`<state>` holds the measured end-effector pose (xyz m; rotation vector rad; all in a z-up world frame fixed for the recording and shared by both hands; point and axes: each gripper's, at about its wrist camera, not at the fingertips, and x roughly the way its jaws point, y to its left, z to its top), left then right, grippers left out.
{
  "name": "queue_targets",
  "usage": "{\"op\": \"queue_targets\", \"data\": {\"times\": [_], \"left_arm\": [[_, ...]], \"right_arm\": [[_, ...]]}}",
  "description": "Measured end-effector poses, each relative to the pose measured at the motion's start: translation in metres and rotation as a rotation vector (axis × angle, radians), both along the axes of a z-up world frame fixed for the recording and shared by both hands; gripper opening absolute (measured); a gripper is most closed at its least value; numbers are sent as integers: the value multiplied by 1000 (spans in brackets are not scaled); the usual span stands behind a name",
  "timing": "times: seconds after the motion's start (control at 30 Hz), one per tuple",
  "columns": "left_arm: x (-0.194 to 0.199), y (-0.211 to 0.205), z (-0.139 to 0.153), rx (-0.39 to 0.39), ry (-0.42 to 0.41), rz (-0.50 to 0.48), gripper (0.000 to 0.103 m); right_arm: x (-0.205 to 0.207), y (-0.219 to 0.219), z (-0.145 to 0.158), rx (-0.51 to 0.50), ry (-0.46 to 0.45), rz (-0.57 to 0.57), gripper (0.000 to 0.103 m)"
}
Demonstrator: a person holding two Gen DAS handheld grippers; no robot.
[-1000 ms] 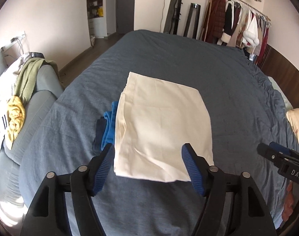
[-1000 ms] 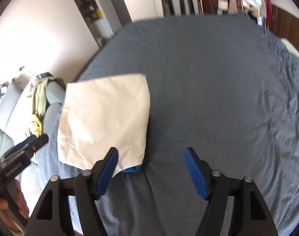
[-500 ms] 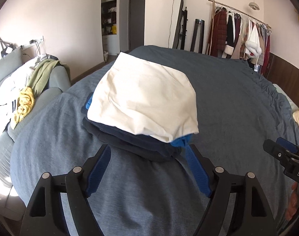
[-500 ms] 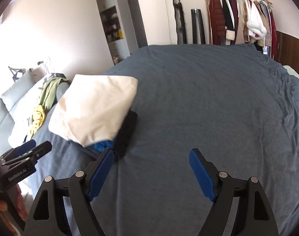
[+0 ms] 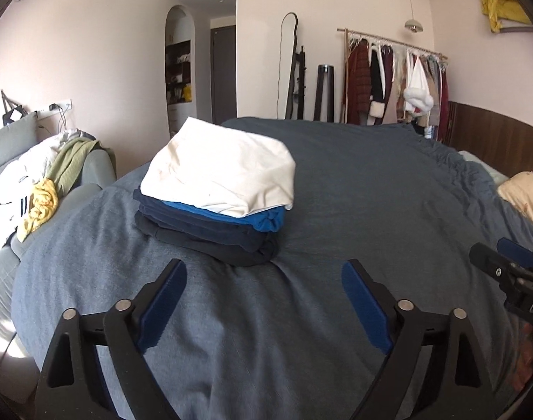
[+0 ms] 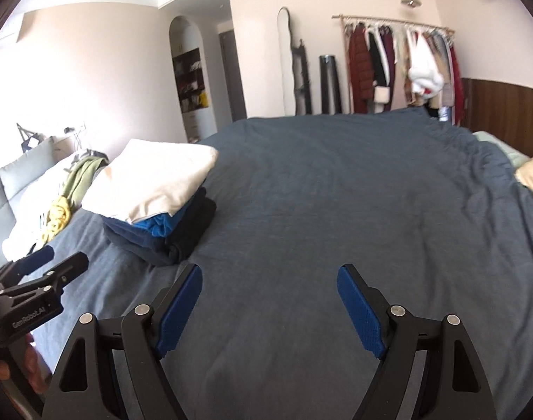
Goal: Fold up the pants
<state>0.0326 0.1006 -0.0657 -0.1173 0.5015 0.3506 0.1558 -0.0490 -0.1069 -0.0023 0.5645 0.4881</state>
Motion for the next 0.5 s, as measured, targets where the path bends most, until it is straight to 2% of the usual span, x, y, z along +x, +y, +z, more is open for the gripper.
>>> {"op": "queue_targets", "data": {"times": [0.1, 0.17, 0.37, 0.5], "left_arm": [[-23, -15, 10, -3, -9, -20, 95], [-36, -25, 16, 3, -7, -34, 100], [-69, -47, 26, 27, -21, -65, 103], [-81, -57, 31, 9, -32, -77, 103]], "right_arm": [[-26, -10, 10, -13, -30, -11, 86], [-45, -19, 17, -17, -36, -21, 86], [-78, -44, 27, 13, -12, -74, 86], [-96, -58, 30, 4, -17, -104, 86]]}}
